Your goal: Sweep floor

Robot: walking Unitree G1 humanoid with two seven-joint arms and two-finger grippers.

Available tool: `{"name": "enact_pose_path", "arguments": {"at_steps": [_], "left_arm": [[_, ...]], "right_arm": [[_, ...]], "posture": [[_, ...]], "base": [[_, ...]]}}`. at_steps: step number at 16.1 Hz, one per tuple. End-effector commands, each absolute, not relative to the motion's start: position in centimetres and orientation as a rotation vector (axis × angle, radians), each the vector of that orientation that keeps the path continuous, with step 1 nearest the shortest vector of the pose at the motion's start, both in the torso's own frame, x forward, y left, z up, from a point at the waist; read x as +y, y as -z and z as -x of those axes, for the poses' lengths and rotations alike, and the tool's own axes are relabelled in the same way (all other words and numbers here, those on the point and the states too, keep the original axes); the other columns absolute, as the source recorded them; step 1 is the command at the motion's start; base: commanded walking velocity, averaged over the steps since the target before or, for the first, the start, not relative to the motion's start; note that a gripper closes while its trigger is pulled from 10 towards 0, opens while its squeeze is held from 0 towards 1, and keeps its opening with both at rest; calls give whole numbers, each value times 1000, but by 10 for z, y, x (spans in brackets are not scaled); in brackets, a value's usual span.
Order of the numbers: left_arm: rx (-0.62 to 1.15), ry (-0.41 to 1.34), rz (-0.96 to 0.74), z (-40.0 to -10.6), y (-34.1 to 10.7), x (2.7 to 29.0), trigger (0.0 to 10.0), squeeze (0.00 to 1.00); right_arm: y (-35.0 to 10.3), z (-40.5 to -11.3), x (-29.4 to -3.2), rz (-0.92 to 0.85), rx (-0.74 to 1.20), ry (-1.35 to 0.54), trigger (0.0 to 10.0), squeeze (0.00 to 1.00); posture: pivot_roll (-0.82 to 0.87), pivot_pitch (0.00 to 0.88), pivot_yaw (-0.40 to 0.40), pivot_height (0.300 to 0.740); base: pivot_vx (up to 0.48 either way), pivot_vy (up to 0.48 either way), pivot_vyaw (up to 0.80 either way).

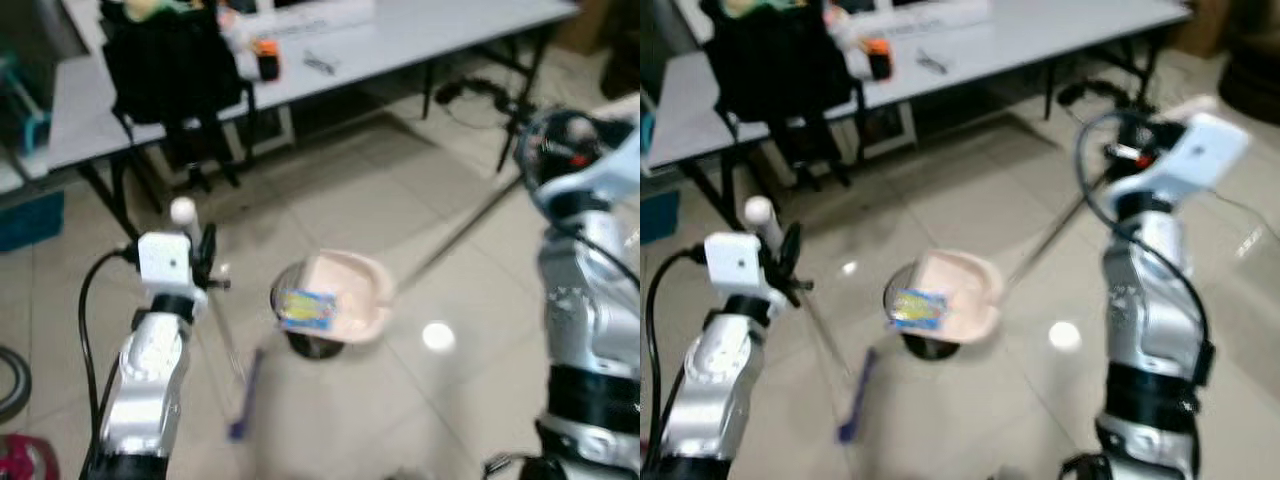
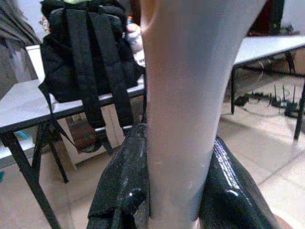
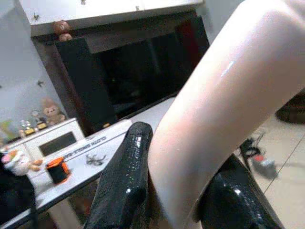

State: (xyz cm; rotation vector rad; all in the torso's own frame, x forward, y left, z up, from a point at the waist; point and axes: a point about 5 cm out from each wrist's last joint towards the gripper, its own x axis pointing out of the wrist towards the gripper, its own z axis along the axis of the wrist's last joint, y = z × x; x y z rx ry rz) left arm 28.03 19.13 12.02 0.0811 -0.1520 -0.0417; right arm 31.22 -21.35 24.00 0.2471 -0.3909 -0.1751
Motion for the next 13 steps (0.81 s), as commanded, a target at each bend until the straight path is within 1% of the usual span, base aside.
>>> {"name": "enact_pose_path", "arguments": {"at_steps": [1,4,13], "left_arm": [[-175,28,-110,-280,-127,198,10000,0],[-166,41,-113,-281,-126,197,10000,0],[-135,64,-103,-281,-122,195,10000,0]], "right_arm": [[-253,-310,-206,-277,-463,147,10000,0],[-254,-309,-211,-270,-469,167,10000,0],[-255,-311,-223,-273,-488,233,10000,0]], "posture": [[-2,63,86,740],[-4,67,90,740],[-3,71,91,740]], "base": [[420,0,0],[408,0,0],[0,0,0]]}}
